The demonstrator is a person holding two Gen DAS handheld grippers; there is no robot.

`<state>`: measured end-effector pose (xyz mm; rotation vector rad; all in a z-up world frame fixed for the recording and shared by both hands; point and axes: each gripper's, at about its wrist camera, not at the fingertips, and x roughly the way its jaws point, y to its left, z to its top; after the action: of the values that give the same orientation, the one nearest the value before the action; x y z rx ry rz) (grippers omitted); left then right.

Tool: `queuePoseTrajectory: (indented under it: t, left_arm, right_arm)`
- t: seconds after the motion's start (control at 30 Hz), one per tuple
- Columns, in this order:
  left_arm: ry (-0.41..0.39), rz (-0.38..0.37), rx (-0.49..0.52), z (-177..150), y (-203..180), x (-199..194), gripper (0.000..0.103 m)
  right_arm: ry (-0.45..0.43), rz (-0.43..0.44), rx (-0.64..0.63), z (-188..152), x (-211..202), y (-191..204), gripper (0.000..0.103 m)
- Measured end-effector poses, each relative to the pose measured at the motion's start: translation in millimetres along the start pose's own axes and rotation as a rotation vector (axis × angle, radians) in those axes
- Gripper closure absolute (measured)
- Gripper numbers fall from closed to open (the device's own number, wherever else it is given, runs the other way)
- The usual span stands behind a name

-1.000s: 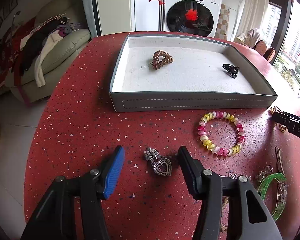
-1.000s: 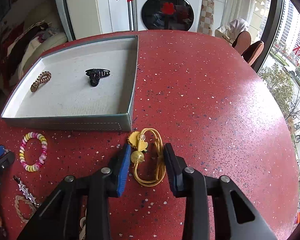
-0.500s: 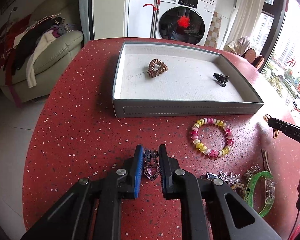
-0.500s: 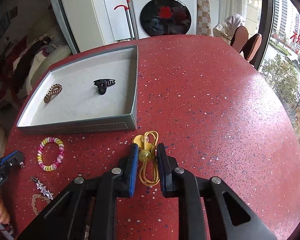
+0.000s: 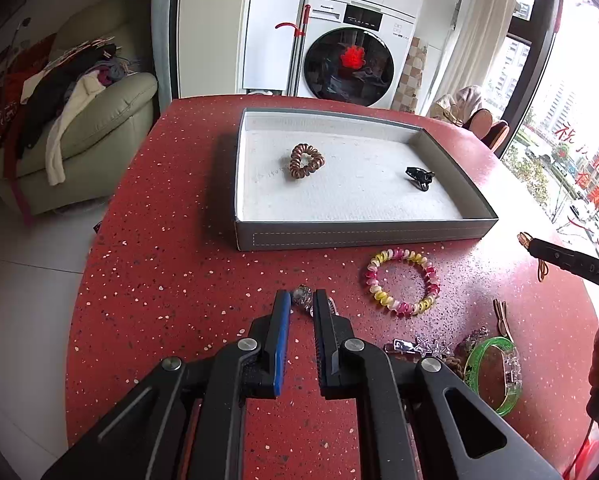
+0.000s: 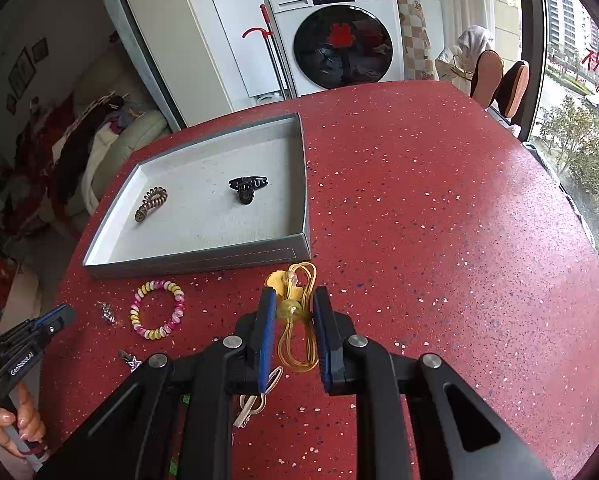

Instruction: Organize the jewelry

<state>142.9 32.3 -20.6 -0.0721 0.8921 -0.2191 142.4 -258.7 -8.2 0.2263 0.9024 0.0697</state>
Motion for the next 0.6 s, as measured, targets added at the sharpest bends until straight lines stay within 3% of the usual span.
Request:
queuePoseTrajectory:
  t: [0.13,0.17,0.2,0.23,0.3,0.47,0.57,0.6]
  left_arm:
    - [0.007,0.064,-0.014,-1.6,-0.3,2.5,0.071]
    - [0.025,0.063,-0.026,-1.7,0.4,5.8,0.049]
    - [0.036,0.061,-0.039,-1.8,1.8,8.5,0.005]
    - [0.020,0.074,-0.055,-2.5,3.1,8.6,0.000]
    - [-0.015,0.109,-0.044,-3.1,1.0,6.4,0.000]
    - [0.016,0.177,-0.009,1.1,-5.9,25.3,0.000]
    - [0.053,0.178,-0.022,1.9,-7.9,39.7,0.000]
    - [0.069,0.179,-0.017,1.9,-10.0,44.5,0.005]
  right_arm:
    - [-0.002,0.022,0.006,-5.5,-4.0,3.0,0.083]
    - [-0.004,0.028,0.007,-7.2,-6.0,3.2,0.083]
    - [-0.006,0.033,0.008,-8.8,-8.1,3.7,0.083]
    - [-0.008,0.038,0.008,-10.6,-10.2,4.1,0.083]
    - [-0.011,0.046,0.008,-13.9,-13.6,4.7,0.083]
    - [-0.018,0.071,0.018,-21.0,-20.1,6.1,0.082]
    - [-0.019,0.074,0.016,-25.6,-22.6,7.1,0.083]
    - [-0.018,0.077,0.017,-26.9,-23.4,6.6,0.083]
